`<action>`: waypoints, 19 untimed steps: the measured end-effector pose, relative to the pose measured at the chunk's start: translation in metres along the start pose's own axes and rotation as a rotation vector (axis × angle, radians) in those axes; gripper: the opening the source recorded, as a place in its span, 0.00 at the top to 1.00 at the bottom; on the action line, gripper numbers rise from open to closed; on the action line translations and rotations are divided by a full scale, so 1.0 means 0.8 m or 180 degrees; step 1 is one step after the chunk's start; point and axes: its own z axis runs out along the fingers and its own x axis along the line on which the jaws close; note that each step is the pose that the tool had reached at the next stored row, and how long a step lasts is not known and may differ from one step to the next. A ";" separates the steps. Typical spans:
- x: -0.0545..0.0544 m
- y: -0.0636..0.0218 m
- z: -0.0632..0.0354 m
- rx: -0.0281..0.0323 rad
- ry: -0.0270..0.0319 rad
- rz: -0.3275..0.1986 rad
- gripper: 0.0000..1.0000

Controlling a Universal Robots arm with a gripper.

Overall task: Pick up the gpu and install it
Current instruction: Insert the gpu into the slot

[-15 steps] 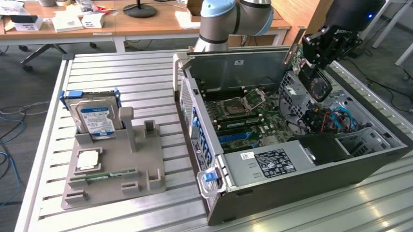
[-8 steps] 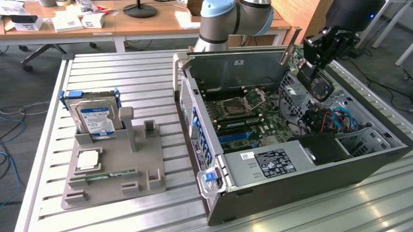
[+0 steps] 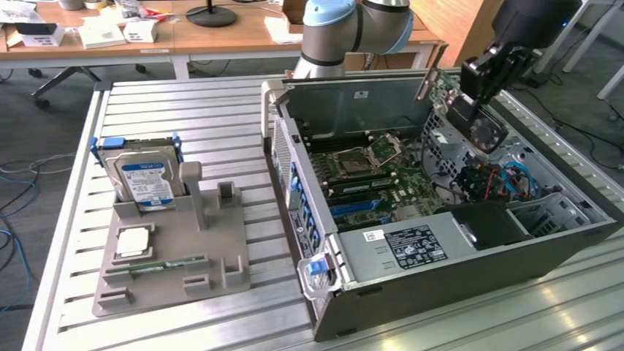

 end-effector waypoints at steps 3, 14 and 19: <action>0.000 0.000 0.000 -0.0002 0.0012 -0.0172 0.73; 0.000 0.000 0.001 -0.0010 0.0057 -0.0808 0.73; 0.000 0.000 0.002 -0.0013 0.0077 -0.1094 0.73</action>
